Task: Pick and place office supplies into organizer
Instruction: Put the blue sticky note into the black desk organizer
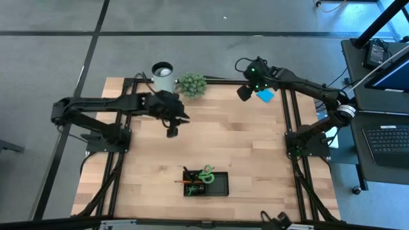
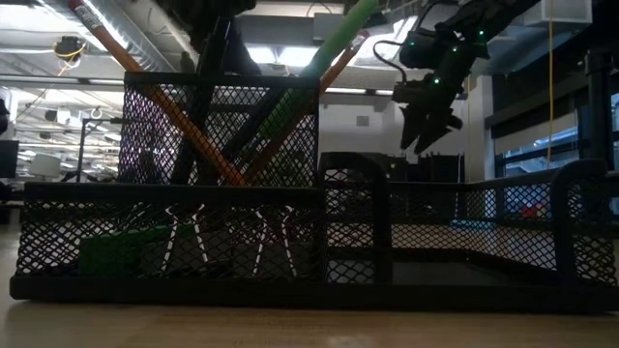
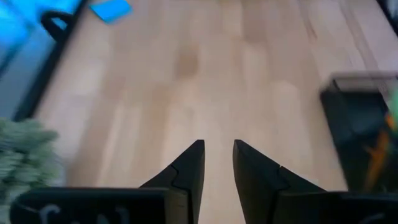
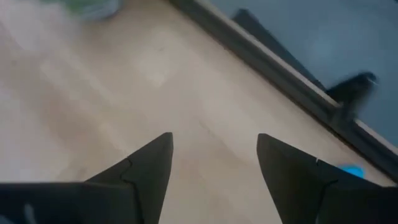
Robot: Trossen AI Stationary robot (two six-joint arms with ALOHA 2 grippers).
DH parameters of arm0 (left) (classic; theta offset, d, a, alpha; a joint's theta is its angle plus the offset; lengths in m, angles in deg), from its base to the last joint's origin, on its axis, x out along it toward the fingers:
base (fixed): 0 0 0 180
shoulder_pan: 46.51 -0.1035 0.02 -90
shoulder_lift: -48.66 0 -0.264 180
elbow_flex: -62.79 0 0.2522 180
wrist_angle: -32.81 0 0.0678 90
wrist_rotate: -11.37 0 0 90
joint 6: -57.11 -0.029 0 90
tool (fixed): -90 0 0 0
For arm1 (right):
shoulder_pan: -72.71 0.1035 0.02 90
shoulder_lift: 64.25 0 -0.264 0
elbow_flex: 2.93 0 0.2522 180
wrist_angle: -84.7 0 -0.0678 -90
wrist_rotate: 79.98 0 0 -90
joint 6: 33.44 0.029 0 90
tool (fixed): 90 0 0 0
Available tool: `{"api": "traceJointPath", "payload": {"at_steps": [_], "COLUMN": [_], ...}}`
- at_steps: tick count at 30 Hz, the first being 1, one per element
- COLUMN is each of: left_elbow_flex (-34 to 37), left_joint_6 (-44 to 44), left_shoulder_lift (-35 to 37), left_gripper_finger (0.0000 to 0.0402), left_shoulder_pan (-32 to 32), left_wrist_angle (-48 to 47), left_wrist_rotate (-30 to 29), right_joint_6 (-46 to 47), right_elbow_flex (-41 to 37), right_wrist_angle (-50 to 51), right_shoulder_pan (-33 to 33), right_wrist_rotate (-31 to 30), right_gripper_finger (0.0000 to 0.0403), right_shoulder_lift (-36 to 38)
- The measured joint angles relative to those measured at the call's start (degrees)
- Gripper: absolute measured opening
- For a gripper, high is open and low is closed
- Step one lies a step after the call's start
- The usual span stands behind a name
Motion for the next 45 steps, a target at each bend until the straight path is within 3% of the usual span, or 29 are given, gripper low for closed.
{"api": "traceJointPath", "payload": {"at_steps": [6,13,27,45], "left_elbow_flex": [12.7,19.6,19.7,19.7], "left_joint_6": [2.4,8.9,8.9,8.0], "left_shoulder_lift": [6.0,6.7,6.6,6.5], "left_gripper_finger": [0.0077,0.0079,0.0079,0.0079], "left_shoulder_pan": [-7.4,-12.0,-12.8,-12.8], "left_wrist_angle": [17.8,28.3,30.0,30.0], "left_wrist_rotate": [2.4,1.7,1.3,1.2], "right_joint_6": [9.8,16.5,16.4,17.0], "right_elbow_flex": [0.0,0.0,0.0,0.2], "right_wrist_angle": [3.3,5.2,5.9,3.3], "right_shoulder_pan": [-4.9,-11.5,-15.4,-13.0], "right_wrist_rotate": [-12.8,-13.5,-12.8,-8.0], "right_gripper_finger": [0.0236,0.0236,0.0236,0.0236], "right_shoulder_lift": [-1.5,-5.6,-18.7,-24.4]}}
